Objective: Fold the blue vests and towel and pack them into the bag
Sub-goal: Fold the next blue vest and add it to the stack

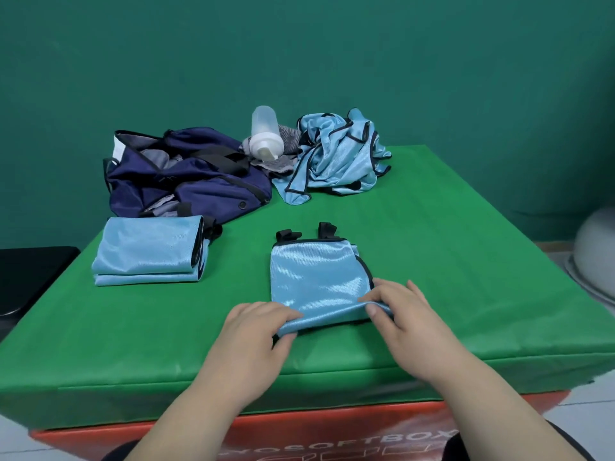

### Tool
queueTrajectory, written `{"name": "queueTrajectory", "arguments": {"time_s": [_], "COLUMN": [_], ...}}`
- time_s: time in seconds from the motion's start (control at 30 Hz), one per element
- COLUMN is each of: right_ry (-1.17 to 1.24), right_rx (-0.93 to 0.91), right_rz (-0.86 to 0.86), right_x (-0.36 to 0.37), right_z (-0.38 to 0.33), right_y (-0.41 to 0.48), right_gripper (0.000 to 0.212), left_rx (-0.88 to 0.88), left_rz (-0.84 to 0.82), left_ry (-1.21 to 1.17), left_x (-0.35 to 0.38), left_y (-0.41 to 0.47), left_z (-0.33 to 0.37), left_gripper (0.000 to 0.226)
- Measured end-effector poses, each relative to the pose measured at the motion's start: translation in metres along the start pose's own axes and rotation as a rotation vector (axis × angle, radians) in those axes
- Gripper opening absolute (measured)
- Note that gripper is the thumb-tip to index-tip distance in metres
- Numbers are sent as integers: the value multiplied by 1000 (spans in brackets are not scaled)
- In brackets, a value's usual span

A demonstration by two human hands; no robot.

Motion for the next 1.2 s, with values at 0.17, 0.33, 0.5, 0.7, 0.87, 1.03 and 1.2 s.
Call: {"name": "queueTrajectory", "arguments": {"time_s": [0.17,0.33,0.5,0.7,0.87,1.03,1.2], "right_ry": [143,223,204,15,-43,-38,-76], "right_rx": [11,60,186,277,315,335,318], "right_rz": [157,301,297,185,137,148,166], "right_x": [-15,-25,-19,-6,2,2,1], "right_z": [-13,-25,-17,-2,5,8,3], "right_y": [-1,0,23,44,50,53,55], "right_gripper": [14,11,13,18,23,26,26], "left_rx": [-173,-265,-379,-503,-504,-379,103], "left_rz": [168,302,266,101,34,159,96], "left_ry": [-289,-534,-468,-304,-163,28,200], "left_x": [-19,-28,-21,-6,-3,-13,9], "left_y": [-3,-1,22,43,51,52,52], "left_z": [1,2,-6,-14,-13,-10,21], "left_gripper": [29,46,45,56,53,48,38]}}
Point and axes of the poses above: each hand's wrist, its own y-axis towards the middle knuckle, its own x-axis out of the palm, z = x × y, the point moved 5 cm from there along y, towards the middle knuckle, and after that the axes turned 2 degrees about y, right-handed, at the moved point
